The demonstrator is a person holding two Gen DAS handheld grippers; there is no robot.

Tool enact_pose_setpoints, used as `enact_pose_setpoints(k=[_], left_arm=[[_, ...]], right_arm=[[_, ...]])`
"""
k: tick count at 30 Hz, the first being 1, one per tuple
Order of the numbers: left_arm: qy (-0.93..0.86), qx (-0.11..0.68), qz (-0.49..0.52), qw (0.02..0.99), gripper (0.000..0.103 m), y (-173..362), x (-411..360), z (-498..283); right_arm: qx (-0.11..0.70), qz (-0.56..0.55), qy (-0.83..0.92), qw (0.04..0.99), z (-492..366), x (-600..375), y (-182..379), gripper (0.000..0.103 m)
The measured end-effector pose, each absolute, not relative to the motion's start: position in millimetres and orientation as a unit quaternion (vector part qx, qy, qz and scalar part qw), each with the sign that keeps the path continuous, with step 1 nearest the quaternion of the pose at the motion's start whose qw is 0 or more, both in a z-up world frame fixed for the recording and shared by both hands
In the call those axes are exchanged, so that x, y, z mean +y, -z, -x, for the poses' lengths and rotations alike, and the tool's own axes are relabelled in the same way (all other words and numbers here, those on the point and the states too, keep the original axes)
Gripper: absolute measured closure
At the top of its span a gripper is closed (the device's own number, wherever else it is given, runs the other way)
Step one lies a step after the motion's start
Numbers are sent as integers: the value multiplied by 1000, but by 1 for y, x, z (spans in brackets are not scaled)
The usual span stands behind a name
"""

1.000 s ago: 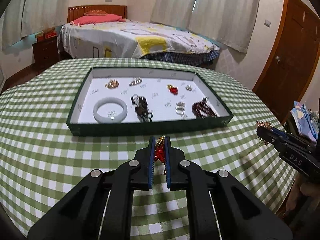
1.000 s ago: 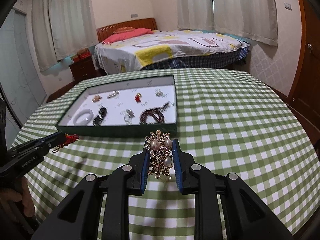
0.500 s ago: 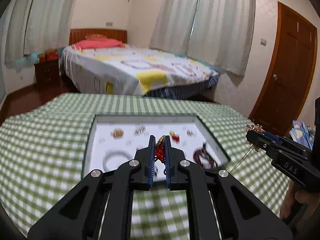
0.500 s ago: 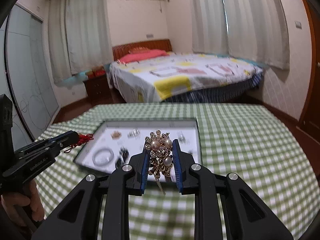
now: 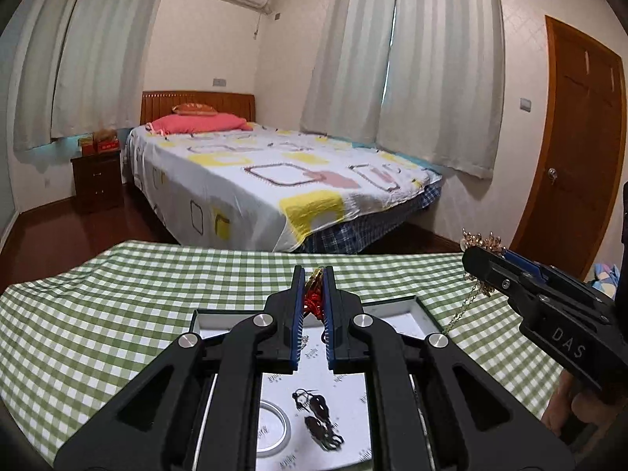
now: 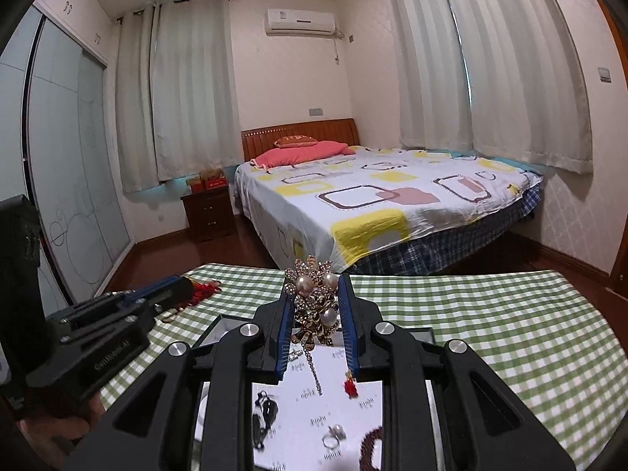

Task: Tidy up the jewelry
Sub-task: 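Lower the pendant into the box with the left tool while the right tool places the pearl brooch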

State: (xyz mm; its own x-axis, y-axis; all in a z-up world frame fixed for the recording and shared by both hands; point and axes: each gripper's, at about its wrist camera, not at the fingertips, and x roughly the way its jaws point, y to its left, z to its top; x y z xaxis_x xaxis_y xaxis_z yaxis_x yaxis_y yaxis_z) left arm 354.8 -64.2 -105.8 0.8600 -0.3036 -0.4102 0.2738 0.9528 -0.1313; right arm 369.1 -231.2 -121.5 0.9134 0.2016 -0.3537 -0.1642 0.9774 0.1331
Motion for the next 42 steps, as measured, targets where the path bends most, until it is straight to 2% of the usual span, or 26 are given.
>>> enact_pose_setpoints(k=[8, 18, 39, 41, 42], left_arm=[[135, 287, 25, 948, 94, 163, -67, -393], [115, 347, 16, 931, 94, 203, -62, -413], [107, 406, 22, 907, 93, 233, -62, -427], [106, 410, 22, 906, 93, 234, -62, -428], [105, 413, 23, 905, 93, 234, -62, -428]], right_arm=[[246, -46, -97, 963, -402, -215, 179, 80], [329, -39, -76, 940, -432, -209, 228, 80], [397, -32, -56, 916, -448, -208, 253, 80], [399, -32, -56, 915, -449, -208, 254, 78], [398, -32, -56, 915, -449, -208, 253, 74]])
